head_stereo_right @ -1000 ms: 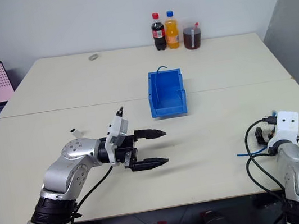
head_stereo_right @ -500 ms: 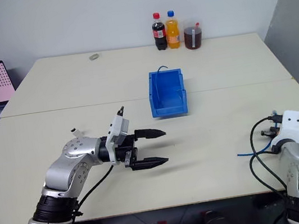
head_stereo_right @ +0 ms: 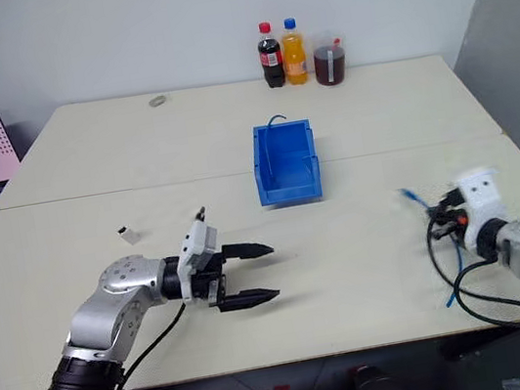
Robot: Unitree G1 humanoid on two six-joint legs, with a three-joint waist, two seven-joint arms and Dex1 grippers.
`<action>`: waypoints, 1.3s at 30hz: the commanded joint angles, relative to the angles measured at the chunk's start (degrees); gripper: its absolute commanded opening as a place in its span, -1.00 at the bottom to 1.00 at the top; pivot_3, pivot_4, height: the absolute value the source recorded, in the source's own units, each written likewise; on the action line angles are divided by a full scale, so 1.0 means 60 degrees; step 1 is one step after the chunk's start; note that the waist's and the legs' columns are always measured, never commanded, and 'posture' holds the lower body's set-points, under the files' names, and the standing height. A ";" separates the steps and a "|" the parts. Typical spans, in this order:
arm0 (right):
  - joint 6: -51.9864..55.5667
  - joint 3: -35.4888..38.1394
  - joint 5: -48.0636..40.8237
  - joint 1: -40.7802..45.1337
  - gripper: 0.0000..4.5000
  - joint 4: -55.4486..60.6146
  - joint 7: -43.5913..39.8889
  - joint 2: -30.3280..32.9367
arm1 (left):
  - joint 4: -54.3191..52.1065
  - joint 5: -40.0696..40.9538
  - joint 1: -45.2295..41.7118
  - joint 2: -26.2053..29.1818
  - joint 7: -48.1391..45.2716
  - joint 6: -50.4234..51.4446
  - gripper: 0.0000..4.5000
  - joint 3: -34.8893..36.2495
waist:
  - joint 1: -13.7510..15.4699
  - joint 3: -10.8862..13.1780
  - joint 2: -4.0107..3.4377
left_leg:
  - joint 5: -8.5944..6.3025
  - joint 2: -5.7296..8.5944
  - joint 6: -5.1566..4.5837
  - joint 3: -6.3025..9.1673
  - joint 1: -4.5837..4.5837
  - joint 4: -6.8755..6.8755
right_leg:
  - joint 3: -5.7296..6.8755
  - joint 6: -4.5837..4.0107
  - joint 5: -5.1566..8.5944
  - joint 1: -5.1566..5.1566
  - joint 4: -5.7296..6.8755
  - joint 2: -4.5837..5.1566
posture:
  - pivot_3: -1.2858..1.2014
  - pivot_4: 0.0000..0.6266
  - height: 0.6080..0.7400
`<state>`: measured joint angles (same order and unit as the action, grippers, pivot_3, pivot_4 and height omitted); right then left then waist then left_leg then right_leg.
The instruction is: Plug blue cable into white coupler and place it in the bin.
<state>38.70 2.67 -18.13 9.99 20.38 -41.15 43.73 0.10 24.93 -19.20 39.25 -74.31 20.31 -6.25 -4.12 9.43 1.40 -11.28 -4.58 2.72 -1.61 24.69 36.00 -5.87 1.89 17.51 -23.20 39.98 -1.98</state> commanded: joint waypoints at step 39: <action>-0.0700 -0.3428 0.1041 0.2910 0.63 0.0021 -0.3473 -0.1997 | 0.2356 -0.1698 0.0031 -0.0140 0.0603 -0.2382 1.00 0.0251 | 0.0350 0.0009 0.0027 | 0.0001 -0.0001 0.0003 0.0005 0.0009 0.0011 | 0.0033 -0.0074 -0.0015 -0.0007 0.0023 0.0009 | 0.03 -0.52 1.00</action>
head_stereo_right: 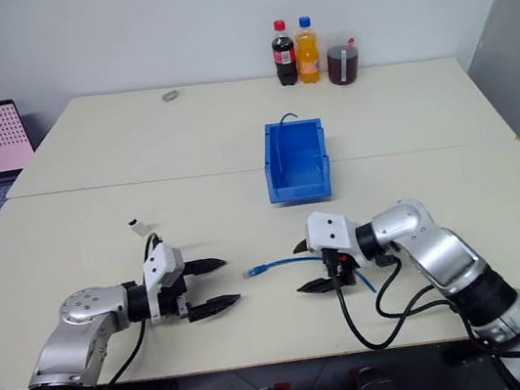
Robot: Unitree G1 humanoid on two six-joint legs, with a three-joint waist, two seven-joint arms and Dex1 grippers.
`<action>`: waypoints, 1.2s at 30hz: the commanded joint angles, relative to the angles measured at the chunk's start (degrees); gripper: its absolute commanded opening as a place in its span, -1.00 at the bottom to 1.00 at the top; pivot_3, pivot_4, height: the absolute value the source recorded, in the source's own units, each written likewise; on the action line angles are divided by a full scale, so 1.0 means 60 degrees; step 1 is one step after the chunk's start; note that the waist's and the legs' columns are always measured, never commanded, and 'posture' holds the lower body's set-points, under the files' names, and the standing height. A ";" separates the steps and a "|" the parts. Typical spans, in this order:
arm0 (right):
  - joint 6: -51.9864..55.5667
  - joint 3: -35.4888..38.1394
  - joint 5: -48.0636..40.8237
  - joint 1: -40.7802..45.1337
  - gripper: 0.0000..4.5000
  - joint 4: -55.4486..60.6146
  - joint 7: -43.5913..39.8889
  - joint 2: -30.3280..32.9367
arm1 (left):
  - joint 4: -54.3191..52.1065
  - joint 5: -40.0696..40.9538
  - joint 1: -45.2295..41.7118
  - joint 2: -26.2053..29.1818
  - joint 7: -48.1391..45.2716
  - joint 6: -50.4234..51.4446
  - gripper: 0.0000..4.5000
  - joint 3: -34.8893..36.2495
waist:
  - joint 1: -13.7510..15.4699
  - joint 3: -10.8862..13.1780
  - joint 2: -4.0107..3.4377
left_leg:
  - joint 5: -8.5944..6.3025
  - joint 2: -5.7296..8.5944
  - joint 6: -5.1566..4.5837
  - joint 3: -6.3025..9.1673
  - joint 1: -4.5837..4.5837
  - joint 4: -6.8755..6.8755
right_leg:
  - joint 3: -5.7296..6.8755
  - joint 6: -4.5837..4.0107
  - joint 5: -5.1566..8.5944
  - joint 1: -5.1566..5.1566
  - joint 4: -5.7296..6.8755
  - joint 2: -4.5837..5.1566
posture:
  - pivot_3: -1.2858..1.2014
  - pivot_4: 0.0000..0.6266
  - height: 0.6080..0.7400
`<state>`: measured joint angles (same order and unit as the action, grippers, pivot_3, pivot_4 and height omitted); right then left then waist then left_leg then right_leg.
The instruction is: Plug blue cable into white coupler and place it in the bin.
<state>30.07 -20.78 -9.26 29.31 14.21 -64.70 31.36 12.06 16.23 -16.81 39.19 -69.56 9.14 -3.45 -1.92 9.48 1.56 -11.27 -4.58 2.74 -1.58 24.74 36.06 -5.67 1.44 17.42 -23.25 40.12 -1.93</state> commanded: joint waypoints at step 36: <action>0.2173 0.1467 -0.2035 -0.1423 0.64 0.2944 0.2644 0.0109 | 0.0365 -0.0548 -0.0789 -0.0459 -0.1069 -0.0818 -0.89 -0.1047 | 0.0015 -0.0010 0.0005 | 0.0000 0.0004 -0.0001 0.0006 0.0000 0.0004 | -0.0001 0.0029 0.0012 0.0010 -0.0001 -0.0003 | 0.03 -0.52 1.00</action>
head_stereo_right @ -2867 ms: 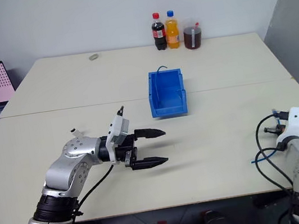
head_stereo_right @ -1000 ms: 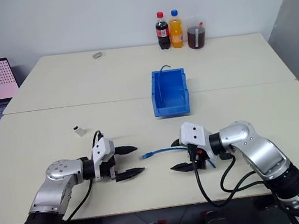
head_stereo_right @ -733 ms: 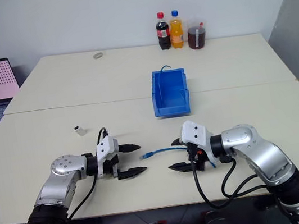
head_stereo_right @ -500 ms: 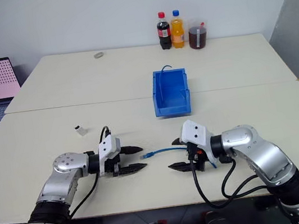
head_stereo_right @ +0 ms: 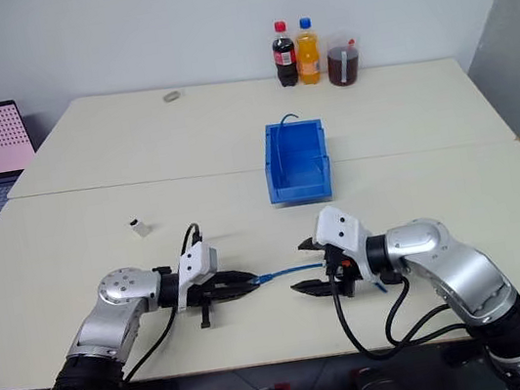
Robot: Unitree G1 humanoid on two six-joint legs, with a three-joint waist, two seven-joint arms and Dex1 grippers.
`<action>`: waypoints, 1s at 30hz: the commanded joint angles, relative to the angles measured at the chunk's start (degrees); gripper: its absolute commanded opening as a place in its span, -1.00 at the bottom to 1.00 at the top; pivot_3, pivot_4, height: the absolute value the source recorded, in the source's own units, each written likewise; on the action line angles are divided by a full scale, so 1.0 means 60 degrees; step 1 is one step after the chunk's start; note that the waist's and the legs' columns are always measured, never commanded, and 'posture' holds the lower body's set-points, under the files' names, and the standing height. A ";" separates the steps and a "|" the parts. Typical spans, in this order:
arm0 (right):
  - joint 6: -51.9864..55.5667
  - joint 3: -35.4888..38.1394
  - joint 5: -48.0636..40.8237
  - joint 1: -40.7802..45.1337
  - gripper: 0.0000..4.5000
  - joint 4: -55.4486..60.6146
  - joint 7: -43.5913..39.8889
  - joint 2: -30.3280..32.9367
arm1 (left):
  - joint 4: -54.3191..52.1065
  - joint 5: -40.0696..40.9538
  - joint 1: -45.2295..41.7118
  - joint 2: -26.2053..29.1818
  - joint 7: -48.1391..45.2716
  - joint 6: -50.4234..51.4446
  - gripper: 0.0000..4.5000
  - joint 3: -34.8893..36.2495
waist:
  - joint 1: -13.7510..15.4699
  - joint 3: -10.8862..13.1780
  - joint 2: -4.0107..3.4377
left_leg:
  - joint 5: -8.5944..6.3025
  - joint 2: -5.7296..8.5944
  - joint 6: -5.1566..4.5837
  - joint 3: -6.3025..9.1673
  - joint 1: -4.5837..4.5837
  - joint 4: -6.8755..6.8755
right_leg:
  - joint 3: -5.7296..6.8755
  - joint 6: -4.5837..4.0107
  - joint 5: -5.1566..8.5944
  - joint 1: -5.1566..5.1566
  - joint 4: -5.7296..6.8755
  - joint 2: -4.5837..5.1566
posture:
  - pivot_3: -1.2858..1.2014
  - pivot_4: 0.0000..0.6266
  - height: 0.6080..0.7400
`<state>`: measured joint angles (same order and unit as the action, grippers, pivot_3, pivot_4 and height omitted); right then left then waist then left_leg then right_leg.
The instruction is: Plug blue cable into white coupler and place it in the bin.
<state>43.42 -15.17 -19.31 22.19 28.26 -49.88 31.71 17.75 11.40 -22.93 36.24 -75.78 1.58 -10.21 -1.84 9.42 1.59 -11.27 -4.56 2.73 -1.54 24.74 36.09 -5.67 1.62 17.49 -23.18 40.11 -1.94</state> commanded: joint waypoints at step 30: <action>0.1519 0.2799 -0.5261 -0.0507 0.64 0.0186 0.2832 -0.2642 | -0.4466 0.6376 -0.0536 -0.0873 0.2364 0.8047 -0.89 0.2366 | -0.0085 0.0002 0.0003 | 0.0001 0.0000 0.0001 0.0023 0.0004 0.0002 | 0.0007 0.0030 0.0009 0.0003 0.0002 -0.0005 | 0.03 -0.52 1.00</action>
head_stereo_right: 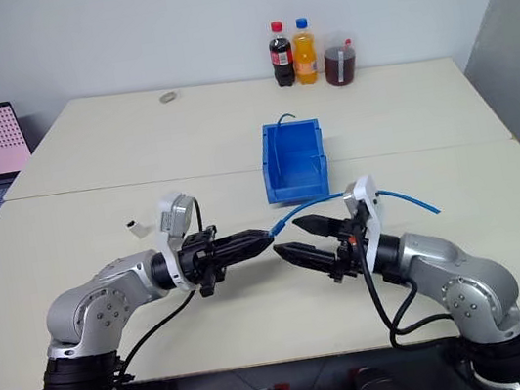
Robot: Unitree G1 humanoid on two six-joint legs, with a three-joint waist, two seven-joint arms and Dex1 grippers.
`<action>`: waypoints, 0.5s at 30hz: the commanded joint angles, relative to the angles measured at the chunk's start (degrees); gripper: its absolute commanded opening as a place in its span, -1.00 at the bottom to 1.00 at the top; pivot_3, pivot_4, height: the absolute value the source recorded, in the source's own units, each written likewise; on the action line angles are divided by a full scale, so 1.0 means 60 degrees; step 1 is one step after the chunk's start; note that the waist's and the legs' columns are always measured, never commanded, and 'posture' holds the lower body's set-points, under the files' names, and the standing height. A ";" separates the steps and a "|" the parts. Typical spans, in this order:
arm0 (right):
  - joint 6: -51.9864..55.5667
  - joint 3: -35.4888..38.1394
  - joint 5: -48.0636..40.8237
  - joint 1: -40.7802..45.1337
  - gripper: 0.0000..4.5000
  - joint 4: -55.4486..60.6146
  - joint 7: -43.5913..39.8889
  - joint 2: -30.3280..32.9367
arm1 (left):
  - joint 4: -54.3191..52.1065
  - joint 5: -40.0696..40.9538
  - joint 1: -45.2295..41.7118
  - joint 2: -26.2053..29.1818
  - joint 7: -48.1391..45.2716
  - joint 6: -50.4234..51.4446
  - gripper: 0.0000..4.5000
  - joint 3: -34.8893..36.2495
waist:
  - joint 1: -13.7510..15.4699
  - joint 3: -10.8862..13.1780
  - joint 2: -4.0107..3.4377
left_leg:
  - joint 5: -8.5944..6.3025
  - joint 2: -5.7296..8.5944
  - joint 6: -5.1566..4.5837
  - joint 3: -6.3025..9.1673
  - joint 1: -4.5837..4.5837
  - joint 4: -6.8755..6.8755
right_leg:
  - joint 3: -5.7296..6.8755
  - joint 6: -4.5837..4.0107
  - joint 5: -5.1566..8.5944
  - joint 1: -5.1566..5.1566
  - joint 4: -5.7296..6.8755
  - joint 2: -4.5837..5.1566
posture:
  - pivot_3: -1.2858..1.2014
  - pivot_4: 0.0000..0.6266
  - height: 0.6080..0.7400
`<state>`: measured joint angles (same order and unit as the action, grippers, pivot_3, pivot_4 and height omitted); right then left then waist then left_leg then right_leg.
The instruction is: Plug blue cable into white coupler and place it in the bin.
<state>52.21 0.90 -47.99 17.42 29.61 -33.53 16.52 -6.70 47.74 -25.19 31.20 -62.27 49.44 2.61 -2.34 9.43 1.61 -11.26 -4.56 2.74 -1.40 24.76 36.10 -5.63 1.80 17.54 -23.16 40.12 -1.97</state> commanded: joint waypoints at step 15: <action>0.0329 -0.0106 -0.1227 0.1005 -0.24 -0.0909 0.0032 -0.0307 | -0.0558 0.0507 -0.0204 -0.0074 0.0363 0.0040 -0.89 0.0153 | -0.0001 0.0001 -0.0001 | 0.0000 0.0000 0.0000 -0.0003 0.0001 -0.0001 | -0.0002 0.0000 0.0000 -0.0002 -0.0002 0.0000 | 0.03 -0.52 1.00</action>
<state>54.09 0.70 -53.00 22.09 23.30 -32.56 14.88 -8.44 49.47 -25.30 31.18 -60.36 49.97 2.68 -2.34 9.44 1.60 -11.26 -4.56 2.73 -1.42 24.76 36.09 -5.65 1.79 17.54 -23.17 40.11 -1.97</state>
